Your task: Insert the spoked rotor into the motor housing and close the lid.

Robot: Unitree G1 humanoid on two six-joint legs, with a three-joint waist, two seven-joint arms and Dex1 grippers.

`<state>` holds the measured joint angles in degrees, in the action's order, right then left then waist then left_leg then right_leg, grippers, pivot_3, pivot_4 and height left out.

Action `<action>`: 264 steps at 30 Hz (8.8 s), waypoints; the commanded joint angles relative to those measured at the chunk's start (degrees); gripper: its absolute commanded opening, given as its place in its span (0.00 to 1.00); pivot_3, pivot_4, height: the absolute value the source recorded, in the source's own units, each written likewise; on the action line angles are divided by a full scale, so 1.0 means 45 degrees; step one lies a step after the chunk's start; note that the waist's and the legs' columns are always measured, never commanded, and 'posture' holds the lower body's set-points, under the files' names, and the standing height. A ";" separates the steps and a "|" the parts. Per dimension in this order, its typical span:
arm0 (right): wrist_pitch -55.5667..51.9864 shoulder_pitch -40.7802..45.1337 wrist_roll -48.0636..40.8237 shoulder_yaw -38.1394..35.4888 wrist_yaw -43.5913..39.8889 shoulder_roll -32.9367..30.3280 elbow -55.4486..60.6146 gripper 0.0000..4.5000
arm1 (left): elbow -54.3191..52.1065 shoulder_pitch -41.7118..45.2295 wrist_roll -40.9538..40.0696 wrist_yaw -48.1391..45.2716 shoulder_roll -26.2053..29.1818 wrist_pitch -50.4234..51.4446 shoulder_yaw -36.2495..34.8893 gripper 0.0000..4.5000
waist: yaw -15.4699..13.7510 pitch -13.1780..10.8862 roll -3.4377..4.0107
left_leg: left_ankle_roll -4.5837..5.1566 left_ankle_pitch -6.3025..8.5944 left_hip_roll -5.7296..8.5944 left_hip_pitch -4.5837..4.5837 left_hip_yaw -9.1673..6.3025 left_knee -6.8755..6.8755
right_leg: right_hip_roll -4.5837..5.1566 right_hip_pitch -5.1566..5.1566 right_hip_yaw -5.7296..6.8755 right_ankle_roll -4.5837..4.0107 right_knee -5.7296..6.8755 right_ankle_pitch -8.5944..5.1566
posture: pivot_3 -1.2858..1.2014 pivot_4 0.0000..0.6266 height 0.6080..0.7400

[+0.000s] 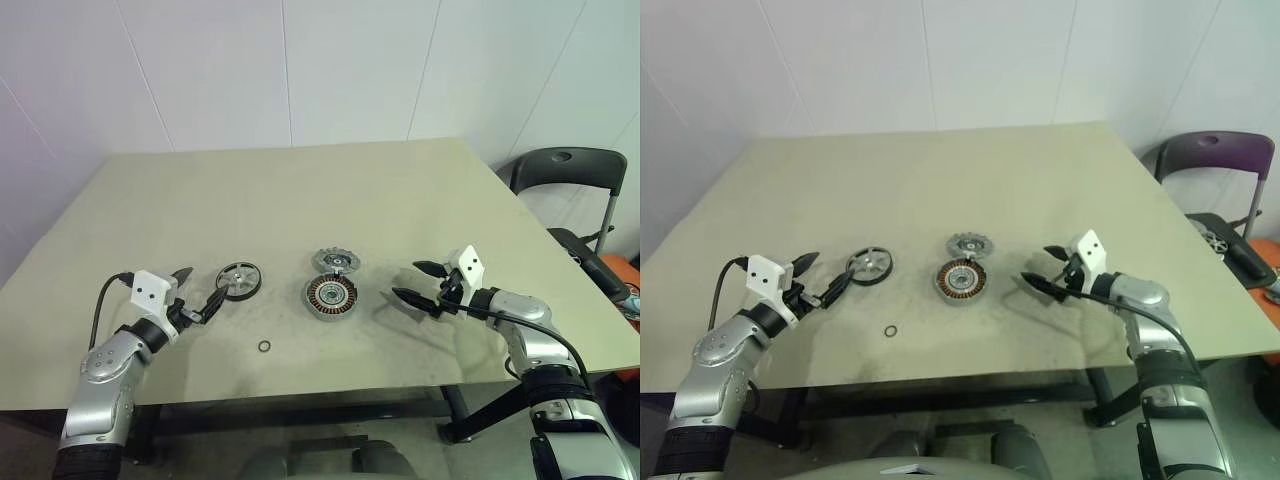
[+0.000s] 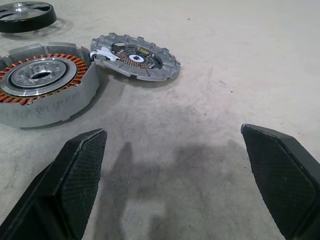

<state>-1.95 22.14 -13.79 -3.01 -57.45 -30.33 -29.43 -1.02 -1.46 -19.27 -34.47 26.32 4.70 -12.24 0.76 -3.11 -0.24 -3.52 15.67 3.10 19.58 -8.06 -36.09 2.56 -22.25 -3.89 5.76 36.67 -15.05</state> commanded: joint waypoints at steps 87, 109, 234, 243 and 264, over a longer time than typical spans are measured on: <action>-0.3147 0.6780 0.6681 0.9751 -0.5259 0.0388 0.2981 0.92 | -0.2190 -0.1619 0.0016 0.0819 -0.0073 -0.0297 -0.0708 1.00 | -0.0004 -0.0004 0.0006 | 0.0004 0.0004 0.0005 0.0156 -0.0015 -0.0012 | 0.0011 -0.0169 0.0012 0.0003 0.0015 0.0012 | 0.52 0.00 1.00; -0.6405 0.6895 0.5533 0.9189 -0.6813 0.1082 0.4945 0.42 | -0.2121 -0.1384 0.0068 0.0925 -0.0089 -0.0292 -0.0612 1.00 | 0.0016 0.0018 -0.0024 | -0.0001 0.0001 0.0003 0.0172 -0.0016 -0.0020 | 0.0007 -0.0213 0.0008 0.0001 0.0075 0.0011 | 0.52 0.00 1.00; -0.2992 0.2569 -0.0274 0.2612 -0.4769 -0.0612 0.2716 1.00 | 0.1517 0.5769 -0.0182 -0.6797 0.1047 0.2433 0.4857 0.15 | 0.0053 -0.0017 0.0012 | -0.0010 -0.0006 0.0003 -0.0009 0.0004 -0.0007 | -0.0004 -0.0029 -0.0002 0.0012 0.0065 0.0000 | 0.52 0.00 1.00; -0.2958 0.2394 -0.0308 0.2549 -0.4581 -0.0693 0.2921 1.00 | 0.3240 0.6406 0.0775 -0.6891 -0.0031 0.1162 0.5274 0.15 | 0.0021 -0.0018 0.0010 | -0.0010 -0.0006 0.0006 -0.0005 0.0003 -0.0012 | 0.0000 -0.0027 -0.0002 0.0013 0.0064 0.0002 | 0.52 0.00 1.00; -0.3012 0.2186 -0.0306 0.2651 -0.4500 -0.0848 0.3066 1.00 | 0.4928 0.6610 0.1987 -0.7181 -0.1001 -0.0482 0.5684 0.15 | 0.0017 -0.0019 0.0008 | -0.0009 -0.0006 0.0008 -0.0005 0.0001 -0.0016 | 0.0002 -0.0026 -0.0002 0.0015 0.0065 0.0004 | 0.52 0.00 1.00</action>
<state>-15.95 31.48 -14.43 10.24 -77.76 -33.40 -17.68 21.45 26.98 -10.69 -66.33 21.90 4.00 13.03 0.84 -3.20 -0.20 -3.56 15.64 3.14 19.55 -8.05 -36.17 2.57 -22.37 -3.90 5.83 36.96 -15.03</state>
